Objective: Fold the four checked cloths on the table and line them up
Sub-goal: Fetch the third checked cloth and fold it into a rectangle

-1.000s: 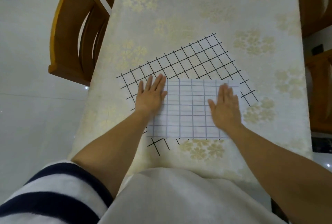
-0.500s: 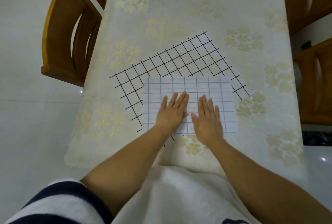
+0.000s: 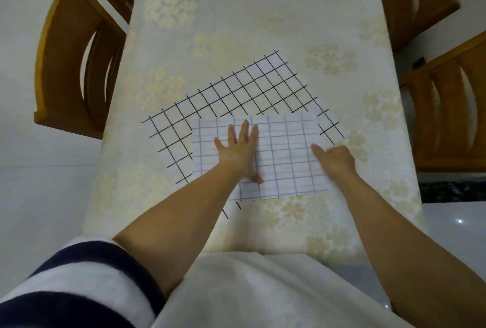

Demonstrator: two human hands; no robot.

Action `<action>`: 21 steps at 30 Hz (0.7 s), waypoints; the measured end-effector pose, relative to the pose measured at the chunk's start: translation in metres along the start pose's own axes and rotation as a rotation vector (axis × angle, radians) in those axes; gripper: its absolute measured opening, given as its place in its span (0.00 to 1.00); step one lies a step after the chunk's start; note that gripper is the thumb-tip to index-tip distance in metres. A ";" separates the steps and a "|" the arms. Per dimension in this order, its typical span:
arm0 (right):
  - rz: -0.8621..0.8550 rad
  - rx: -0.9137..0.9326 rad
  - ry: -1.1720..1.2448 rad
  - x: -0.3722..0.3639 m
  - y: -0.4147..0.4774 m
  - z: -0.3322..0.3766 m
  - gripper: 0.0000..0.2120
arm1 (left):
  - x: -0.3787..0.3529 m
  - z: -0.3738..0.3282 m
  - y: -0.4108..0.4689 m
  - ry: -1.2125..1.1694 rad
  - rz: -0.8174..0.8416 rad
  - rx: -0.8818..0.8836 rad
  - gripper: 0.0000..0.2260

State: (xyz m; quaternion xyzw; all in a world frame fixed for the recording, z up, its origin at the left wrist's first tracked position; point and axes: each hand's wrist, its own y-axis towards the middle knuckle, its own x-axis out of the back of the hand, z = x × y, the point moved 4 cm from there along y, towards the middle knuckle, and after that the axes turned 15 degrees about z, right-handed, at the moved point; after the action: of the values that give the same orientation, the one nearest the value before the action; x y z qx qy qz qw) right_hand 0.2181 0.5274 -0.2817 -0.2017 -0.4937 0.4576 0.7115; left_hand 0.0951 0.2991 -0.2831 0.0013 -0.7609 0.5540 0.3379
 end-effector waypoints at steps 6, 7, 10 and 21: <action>0.135 -0.046 -0.012 -0.007 -0.006 -0.002 0.24 | 0.004 -0.002 0.002 0.003 0.038 0.042 0.70; 0.112 0.017 -0.014 -0.007 -0.008 -0.001 0.23 | 0.005 -0.002 0.002 0.003 0.044 0.046 0.70; 0.079 0.100 0.115 -0.005 -0.017 0.004 0.22 | 0.006 -0.001 0.003 -0.008 0.059 0.061 0.72; 0.025 0.403 0.091 0.000 -0.057 0.032 0.09 | 0.008 -0.002 0.002 -0.039 0.088 0.064 0.72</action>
State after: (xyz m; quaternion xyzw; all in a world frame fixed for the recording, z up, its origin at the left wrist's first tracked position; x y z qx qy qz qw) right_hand 0.2150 0.4934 -0.2262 -0.0821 -0.3569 0.5463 0.7533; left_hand 0.0896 0.3045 -0.2805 -0.0108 -0.7485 0.5922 0.2981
